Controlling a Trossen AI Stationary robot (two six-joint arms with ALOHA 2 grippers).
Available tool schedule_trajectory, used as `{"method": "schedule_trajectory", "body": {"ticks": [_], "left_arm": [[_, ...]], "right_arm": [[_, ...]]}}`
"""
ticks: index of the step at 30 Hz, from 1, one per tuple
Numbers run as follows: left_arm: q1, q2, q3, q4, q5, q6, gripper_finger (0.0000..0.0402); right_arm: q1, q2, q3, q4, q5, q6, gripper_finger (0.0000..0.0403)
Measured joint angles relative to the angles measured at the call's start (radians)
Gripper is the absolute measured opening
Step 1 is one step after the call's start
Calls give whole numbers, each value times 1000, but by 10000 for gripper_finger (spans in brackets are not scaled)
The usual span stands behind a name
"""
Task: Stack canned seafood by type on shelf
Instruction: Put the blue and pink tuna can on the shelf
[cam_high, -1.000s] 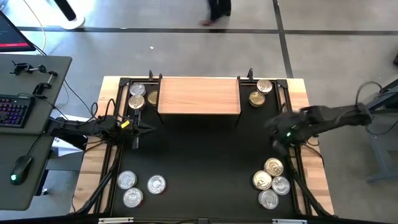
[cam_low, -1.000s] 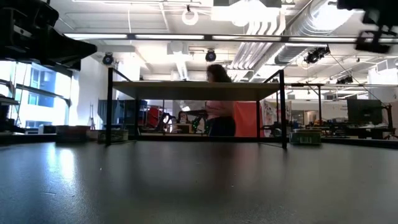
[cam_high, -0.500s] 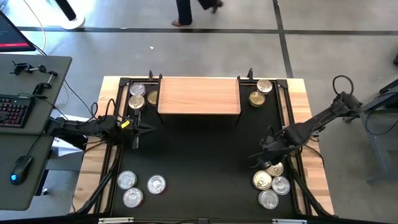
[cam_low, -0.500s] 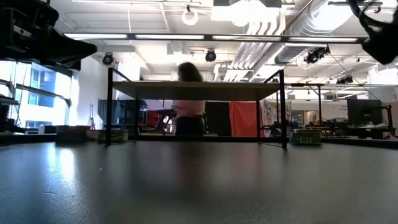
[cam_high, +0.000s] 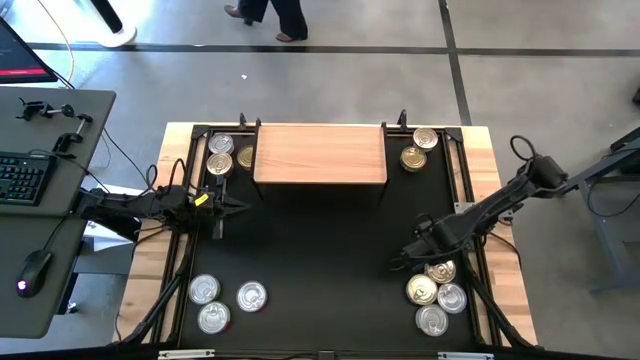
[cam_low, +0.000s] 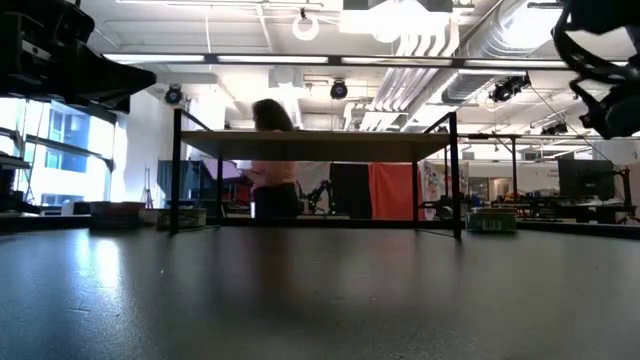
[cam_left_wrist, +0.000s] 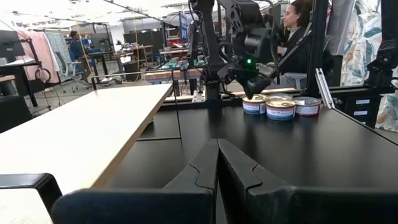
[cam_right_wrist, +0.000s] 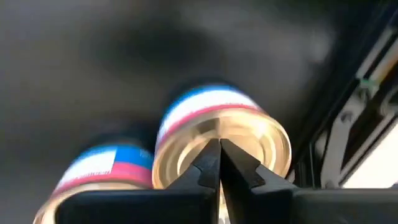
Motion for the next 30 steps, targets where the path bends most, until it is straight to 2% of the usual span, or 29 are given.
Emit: {"method": "schedule_trajectory", "body": {"ticks": [5, 8, 12, 15, 18, 22, 30], "left_arm": [[0, 0, 0, 0, 0, 0, 0], [0, 0, 0, 0, 0, 0, 0], [0, 0, 0, 0, 0, 0, 0], [0, 0, 0, 0, 0, 0, 0], [0, 0, 0, 0, 0, 0, 0], [0, 0, 0, 0, 0, 0, 0], [0, 0, 0, 0, 0, 0, 0]], "right_arm": [[-3, 43, 4, 38, 23, 0, 0], [-27, 57, 35, 107, 120, -24, 0], [-81, 67, 67, 110, 284, -75, 0], [-127, 74, 68, 209, 323, -127, 0], [-154, 112, 72, 278, 317, -197, 0], [-172, 180, 93, 471, 305, -265, 0], [-222, 363, 290, 549, 305, -465, 0]]}}
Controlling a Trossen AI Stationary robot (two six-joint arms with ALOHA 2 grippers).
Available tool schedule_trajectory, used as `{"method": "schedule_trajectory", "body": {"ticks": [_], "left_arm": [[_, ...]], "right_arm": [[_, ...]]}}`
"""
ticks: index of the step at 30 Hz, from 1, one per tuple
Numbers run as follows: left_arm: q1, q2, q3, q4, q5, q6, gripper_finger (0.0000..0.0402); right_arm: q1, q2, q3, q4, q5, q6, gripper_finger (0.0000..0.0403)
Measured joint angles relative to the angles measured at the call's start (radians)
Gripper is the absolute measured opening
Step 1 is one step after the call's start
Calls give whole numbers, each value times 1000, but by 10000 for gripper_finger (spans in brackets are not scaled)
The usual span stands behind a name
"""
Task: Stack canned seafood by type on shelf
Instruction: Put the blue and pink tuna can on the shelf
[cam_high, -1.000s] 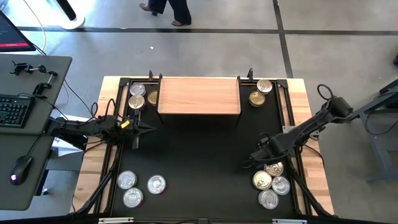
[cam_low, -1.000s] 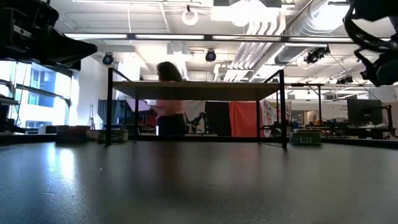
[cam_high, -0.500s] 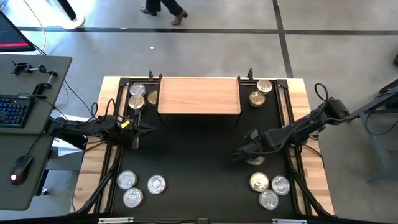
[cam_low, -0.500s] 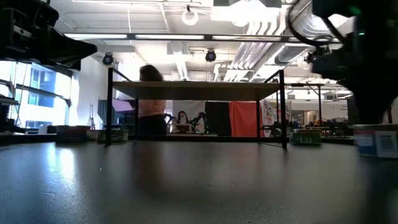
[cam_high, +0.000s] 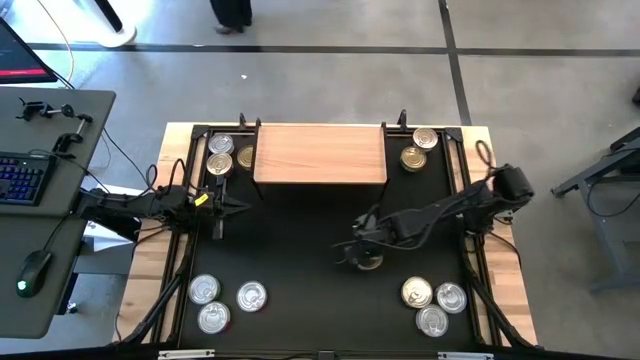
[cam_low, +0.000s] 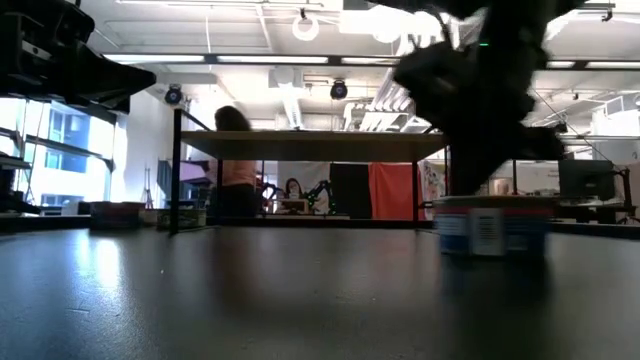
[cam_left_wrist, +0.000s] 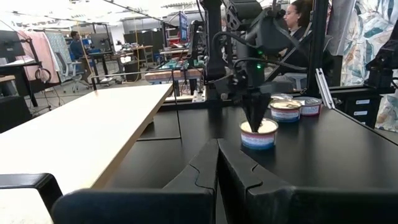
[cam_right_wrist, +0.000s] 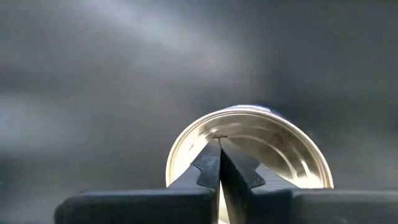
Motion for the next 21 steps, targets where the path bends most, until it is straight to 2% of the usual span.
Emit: {"method": "schedule_trajectory", "body": {"ticks": [6, 10, 16, 19, 21], "left_arm": [[0, 0, 0, 0, 0, 0, 0], [0, 0, 0, 1, 0, 0, 0], [0, 0, 0, 6, 1, -13, 0], [-1, 0, 0, 95, 13, -139, 0], [-1, 0, 0, 197, 14, -284, 0]], "right_arm": [[-52, 170, 210, 75, -26, -179, 0], [-82, 232, 344, 108, -55, -309, 0], [-115, 189, 509, -31, -45, -462, 0], [-125, 141, 552, -100, -15, -496, 0], [-127, 107, 558, -130, -11, -503, 0]]}}
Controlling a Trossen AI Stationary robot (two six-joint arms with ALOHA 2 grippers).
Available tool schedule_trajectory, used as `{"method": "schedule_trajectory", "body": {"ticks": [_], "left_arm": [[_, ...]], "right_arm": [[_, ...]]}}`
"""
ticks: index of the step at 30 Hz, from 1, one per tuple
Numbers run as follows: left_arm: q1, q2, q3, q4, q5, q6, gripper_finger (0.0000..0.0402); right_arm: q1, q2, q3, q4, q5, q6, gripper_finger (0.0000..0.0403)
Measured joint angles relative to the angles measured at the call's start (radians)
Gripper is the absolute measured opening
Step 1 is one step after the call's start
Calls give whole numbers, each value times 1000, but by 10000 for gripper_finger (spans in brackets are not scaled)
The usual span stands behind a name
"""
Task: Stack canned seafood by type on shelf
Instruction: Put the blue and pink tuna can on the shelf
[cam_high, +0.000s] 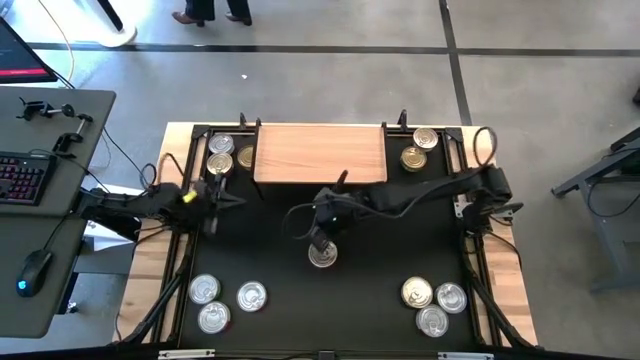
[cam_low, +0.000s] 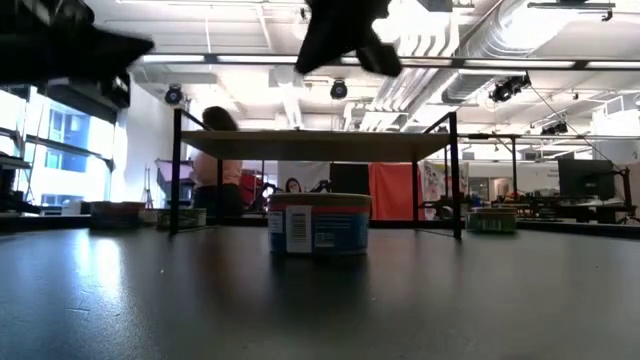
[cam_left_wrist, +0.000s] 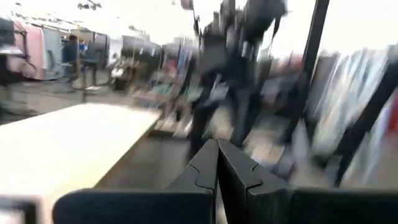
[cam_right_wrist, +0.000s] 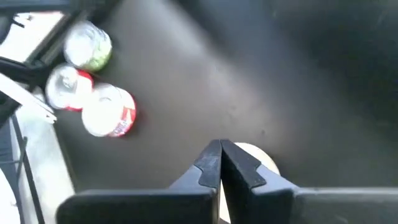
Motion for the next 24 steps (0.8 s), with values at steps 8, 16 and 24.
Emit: {"method": "schedule_trajectory", "body": {"ticks": [8, 16, 24], "left_arm": [[-15, 167, 70, 113, 34, -442, 0], [-92, 777, 410, -292, 89, -308, 0], [-181, 1286, 506, -283, 40, -351, 0]], "right_arm": [[70, -147, -249, -59, -46, 206, 0], [96, -244, -621, 345, -78, 508, 0], [92, -201, -714, 432, -98, 476, 0]]}}
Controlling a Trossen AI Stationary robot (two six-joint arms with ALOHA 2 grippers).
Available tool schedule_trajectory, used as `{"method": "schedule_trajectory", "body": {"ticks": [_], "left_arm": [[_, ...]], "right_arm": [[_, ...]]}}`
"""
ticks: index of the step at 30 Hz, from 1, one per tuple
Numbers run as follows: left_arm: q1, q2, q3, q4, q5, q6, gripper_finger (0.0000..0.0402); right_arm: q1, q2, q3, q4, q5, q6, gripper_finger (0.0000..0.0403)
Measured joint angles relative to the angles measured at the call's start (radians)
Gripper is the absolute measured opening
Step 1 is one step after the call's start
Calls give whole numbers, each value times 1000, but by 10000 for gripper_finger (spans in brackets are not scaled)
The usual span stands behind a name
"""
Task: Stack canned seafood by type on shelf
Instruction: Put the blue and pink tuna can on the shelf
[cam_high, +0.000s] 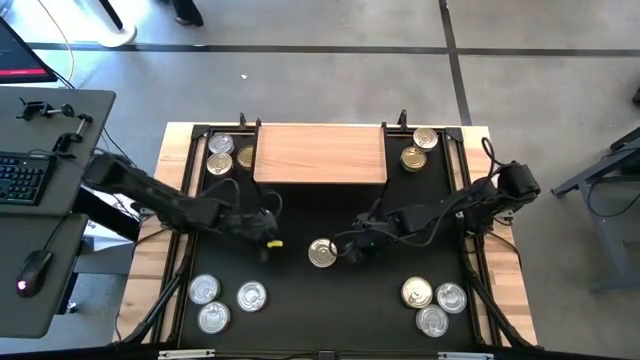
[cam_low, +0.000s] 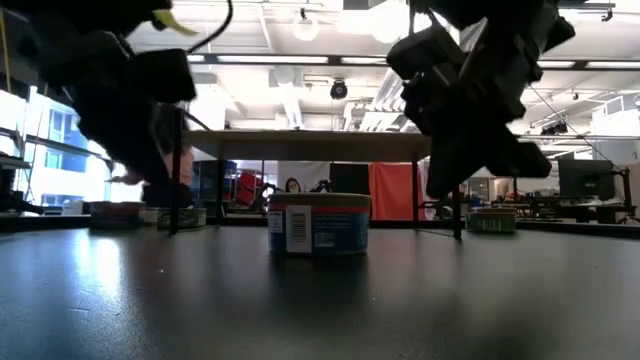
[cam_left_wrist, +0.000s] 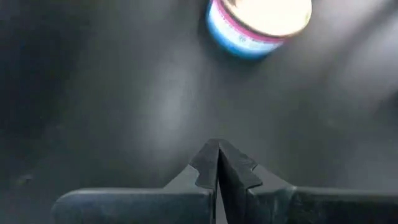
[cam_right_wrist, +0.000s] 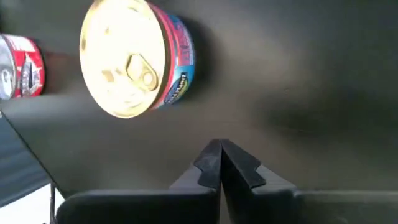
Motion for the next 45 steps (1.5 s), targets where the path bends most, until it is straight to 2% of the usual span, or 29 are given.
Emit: {"method": "schedule_trajectory", "body": {"ticks": [5, 7, 13, 17, 24, 30, 35, 45], "left_arm": [[-39, 177, 9, 261, -49, -77, 0], [-48, 226, 34, 283, -77, -78, 0], [-47, 350, 168, 263, -78, -14, 0], [-47, 353, 243, 138, -86, 10, 0], [-47, 330, 253, 26, -76, 55, 0], [-47, 356, 255, 94, -96, 50, 0], [-47, 415, 254, 118, -46, 48, 0], [-46, 489, 254, 211, -63, 6, 0]], "right_arm": [[1, 25, -9, 33, -4, -81, 0], [1, 33, -9, 55, 1, -107, 0], [-10, 86, -9, 123, 26, -173, 0], [-19, 99, -9, 143, 47, -191, 0], [-23, 105, -8, 168, 75, -208, 0], [-20, 144, -5, 279, 58, -191, 0], [-19, 143, 1, 292, 65, -179, 0], [-17, 140, 21, 305, 51, -147, 0]]}}
